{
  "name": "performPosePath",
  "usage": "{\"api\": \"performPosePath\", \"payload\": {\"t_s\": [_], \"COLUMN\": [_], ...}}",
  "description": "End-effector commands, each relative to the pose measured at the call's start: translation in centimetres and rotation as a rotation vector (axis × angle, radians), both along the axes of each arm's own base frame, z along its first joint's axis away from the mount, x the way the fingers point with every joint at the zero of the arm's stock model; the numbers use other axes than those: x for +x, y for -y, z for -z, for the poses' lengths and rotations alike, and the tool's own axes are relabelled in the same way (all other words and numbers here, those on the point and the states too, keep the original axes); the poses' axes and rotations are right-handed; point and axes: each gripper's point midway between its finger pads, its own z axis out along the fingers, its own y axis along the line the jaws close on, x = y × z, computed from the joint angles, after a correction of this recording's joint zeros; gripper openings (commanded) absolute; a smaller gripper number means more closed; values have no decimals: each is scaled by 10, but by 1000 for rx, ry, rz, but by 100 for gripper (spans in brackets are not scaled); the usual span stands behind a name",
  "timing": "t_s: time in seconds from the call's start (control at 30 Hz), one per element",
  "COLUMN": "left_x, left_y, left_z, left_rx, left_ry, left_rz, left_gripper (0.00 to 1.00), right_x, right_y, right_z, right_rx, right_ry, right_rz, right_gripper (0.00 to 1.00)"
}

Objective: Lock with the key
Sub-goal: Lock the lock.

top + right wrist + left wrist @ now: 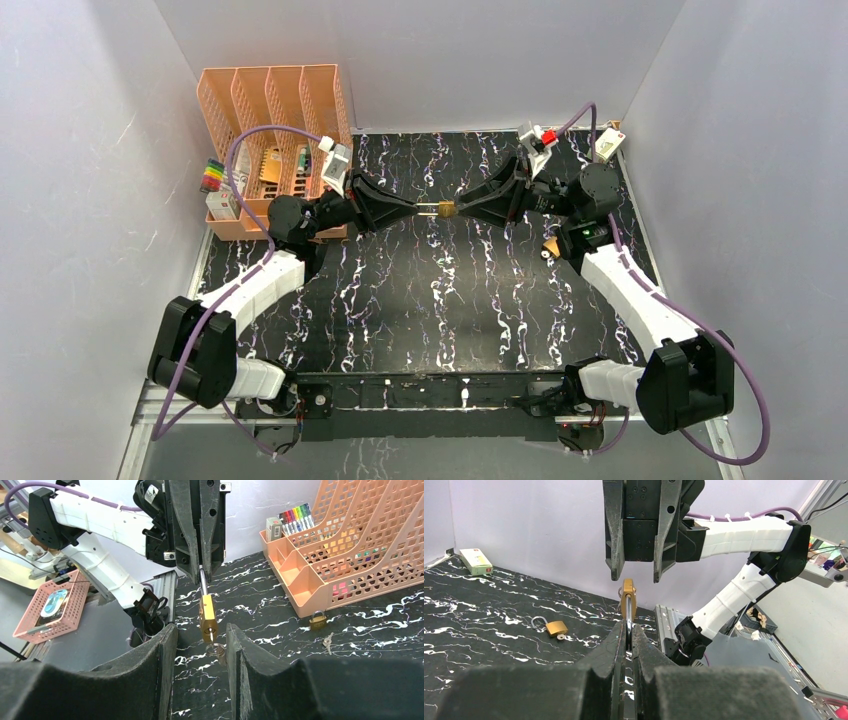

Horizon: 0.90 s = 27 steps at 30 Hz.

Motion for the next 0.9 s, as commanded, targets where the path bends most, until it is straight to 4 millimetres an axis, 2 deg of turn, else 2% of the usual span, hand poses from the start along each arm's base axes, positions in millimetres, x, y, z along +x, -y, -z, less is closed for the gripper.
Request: {"api": "performPosePath", "payload": {"t_s": [0.0, 0.2, 0.6, 0.77, 0.87], "left_x": [-2, 0, 3, 3, 3], "left_y": [-7, -6, -4, -4, -3], "left_z": [-22, -21, -16, -15, -14], "left_rx": [-54, -54, -44, -40, -39], "left_ry": [90, 83, 66, 64, 66], "left_rz": [-39, -42, -31, -26, -24], "left_gripper": [0, 0, 0, 0, 0], "right_x": [-10, -10, -6, -1, 0], "right_y": [1, 0, -1, -2, -3], "right_z": [-6, 0, -1, -2, -2], "right_rx": [8, -2, -2, -3, -3], "right_ry": [49, 45, 55, 57, 58], "right_rz": [-13, -14, -4, -4, -5], "right_gripper": [48, 47, 34, 25, 13]}}
